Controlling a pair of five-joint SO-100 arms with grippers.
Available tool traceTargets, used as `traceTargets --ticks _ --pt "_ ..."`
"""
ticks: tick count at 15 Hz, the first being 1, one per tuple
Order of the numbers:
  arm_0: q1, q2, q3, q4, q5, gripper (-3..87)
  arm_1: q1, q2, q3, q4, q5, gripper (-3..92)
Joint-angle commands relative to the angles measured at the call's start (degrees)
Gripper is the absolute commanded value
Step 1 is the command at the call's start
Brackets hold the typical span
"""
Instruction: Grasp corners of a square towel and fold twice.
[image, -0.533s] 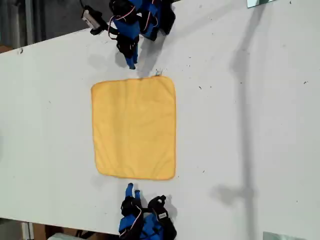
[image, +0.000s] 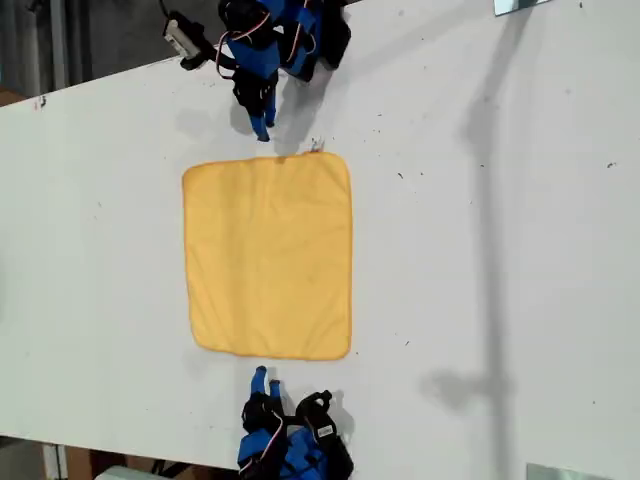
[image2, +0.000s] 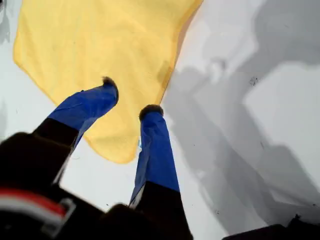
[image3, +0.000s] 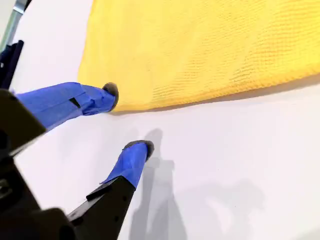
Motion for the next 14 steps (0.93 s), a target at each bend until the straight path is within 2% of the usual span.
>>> traceTargets --ticks 1,12,13,14 --pt "1.05 0.18 0.26 -0.62 -0.44 18.2 -0.53 -0.35 -0.26 -0.70 -0.70 15.7" --pt "1.14 0.18 0.26 -0.44 -0.70 18.3 -0.62 -0.35 -0.26 -0.70 -0.70 16.4" --pt "1.14 0.18 0.26 -0.44 -0.70 18.6 -0.70 -0.35 -0.26 -0.70 -0.70 17.2" --pt "2.02 0.18 0.09 -1.05 0.26 19.6 -2.37 -0.53 0.79 -3.16 -4.04 24.1"
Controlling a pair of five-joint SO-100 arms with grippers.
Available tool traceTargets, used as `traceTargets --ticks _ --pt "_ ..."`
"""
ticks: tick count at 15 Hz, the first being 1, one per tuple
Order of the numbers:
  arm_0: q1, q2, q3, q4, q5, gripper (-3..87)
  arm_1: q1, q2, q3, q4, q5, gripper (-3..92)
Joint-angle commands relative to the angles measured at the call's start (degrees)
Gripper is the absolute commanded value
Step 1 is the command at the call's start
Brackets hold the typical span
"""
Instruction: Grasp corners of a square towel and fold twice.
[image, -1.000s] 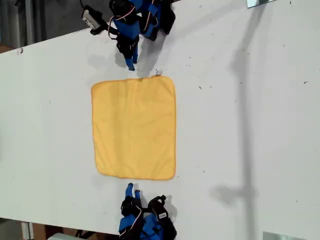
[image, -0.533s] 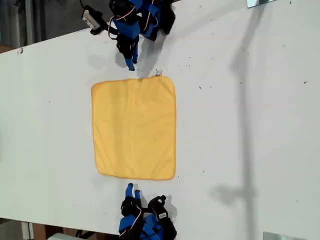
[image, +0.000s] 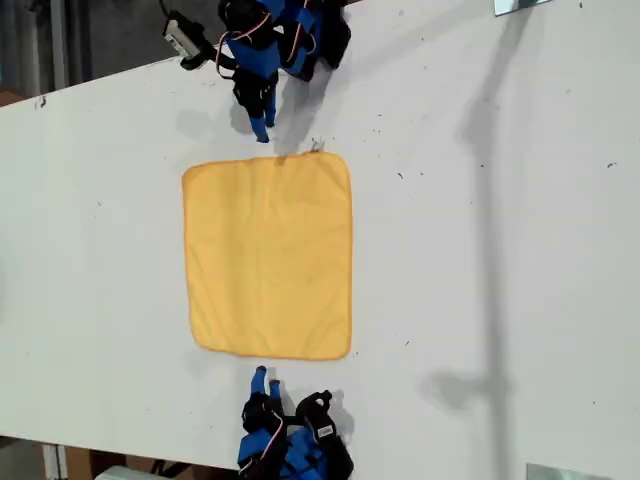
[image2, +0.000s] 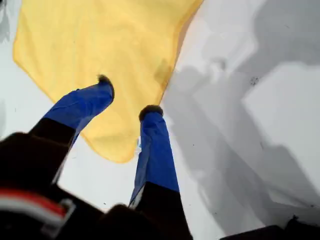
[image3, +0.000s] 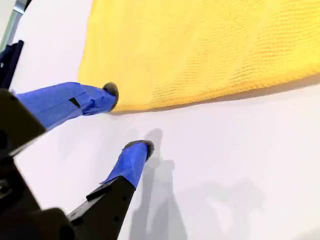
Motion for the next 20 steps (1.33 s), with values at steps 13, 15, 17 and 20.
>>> traceTargets --ticks 13,15,17,20 --pt "47.29 -85.87 -42.71 -25.31 -20.04 24.7 -40.96 -40.78 -16.52 -12.48 9.14 30.6" --pt "46.32 -91.85 -47.55 -24.70 -18.28 25.2 -39.02 -45.79 -15.21 -17.40 7.73 30.8" --pt "44.91 -90.26 -47.37 -22.85 -18.02 25.4 -36.83 -56.95 -19.69 -21.62 4.04 31.0" --pt "43.24 -85.52 -43.42 -20.92 -18.37 25.6 -33.66 -71.19 -24.52 -26.46 0.53 31.1"
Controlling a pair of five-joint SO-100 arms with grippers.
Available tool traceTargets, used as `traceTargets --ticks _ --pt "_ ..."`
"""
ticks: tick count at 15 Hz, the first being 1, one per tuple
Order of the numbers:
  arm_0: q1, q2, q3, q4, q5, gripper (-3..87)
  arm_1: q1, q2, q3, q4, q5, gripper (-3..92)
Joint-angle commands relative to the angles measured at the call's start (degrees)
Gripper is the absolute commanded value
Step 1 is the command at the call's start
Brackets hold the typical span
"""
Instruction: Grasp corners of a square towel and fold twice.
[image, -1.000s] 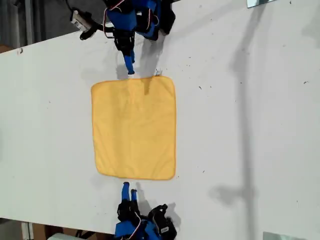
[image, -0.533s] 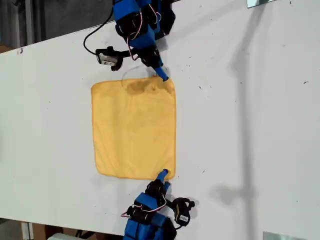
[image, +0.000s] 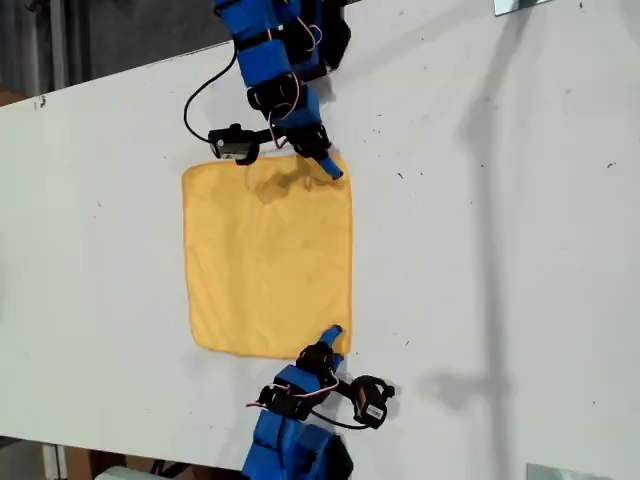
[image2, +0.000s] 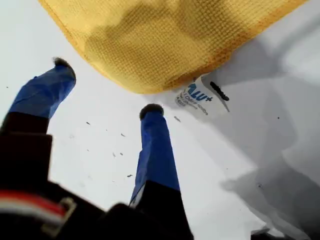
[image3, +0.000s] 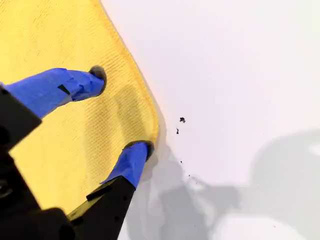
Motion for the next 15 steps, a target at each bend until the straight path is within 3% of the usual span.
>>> traceTargets --ticks 1,7,9,15 --pt "-1.76 6.24 3.34 1.23 -0.79 25.5 1.93 -6.68 -5.71 -2.46 -1.85 31.2" --pt "-1.05 16.52 11.95 1.14 -3.43 25.2 6.42 -10.46 -5.89 -0.18 -2.64 30.0" --pt "-1.05 16.52 12.48 0.79 -3.78 25.3 5.80 -12.13 -5.89 0.00 -1.76 7.7" --pt "0.35 16.44 13.62 0.00 -5.63 25.4 1.93 -12.30 -6.77 -0.88 1.85 -0.1"
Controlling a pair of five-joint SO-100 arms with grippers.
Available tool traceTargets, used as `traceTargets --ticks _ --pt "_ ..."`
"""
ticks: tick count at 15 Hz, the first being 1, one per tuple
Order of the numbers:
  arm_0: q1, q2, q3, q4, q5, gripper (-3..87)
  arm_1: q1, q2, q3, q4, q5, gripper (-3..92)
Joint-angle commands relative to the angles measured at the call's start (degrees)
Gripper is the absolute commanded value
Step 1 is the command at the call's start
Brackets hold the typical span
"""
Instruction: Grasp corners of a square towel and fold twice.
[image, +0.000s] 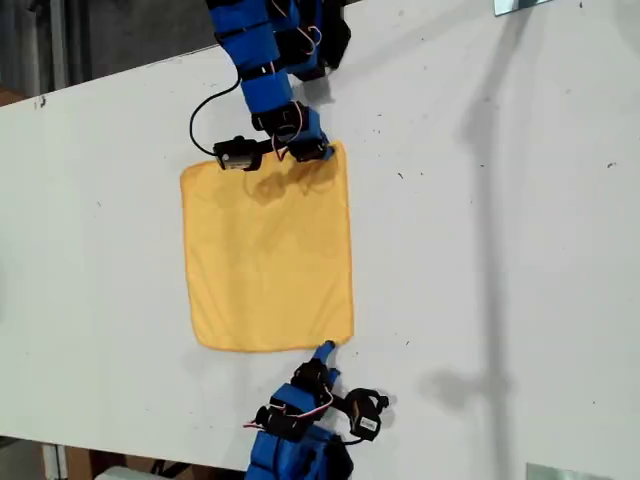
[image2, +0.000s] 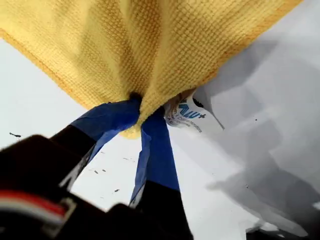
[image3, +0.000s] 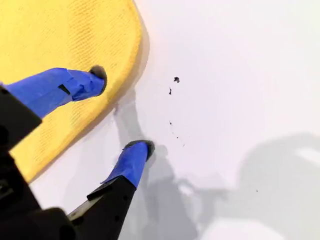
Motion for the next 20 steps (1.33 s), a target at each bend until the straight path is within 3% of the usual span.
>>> traceTargets --ticks 1,5,11,13,15,20 --pt "1.49 1.41 -0.44 -1.76 -0.53 25.5 -1.41 1.23 -3.25 -0.53 0.79 -0.1" --pt "4.13 -7.82 -1.49 -12.30 -1.58 26.5 -2.81 0.88 -3.52 -2.29 0.62 -0.1" --pt "0.79 -20.39 -5.54 -21.18 2.11 23.5 -6.77 2.81 -3.60 -3.87 1.58 -0.1" --pt "0.18 -21.80 -6.59 -21.45 2.29 -0.4 -7.47 1.85 -3.60 -5.10 1.76 -0.1" --pt "0.35 -22.41 -7.29 -21.01 2.20 -0.4 -8.26 1.93 -3.69 -5.27 2.11 -0.1" --pt "1.93 -21.80 -14.77 -12.66 4.57 -0.4 -9.67 7.21 -4.75 -3.60 1.67 -0.1"
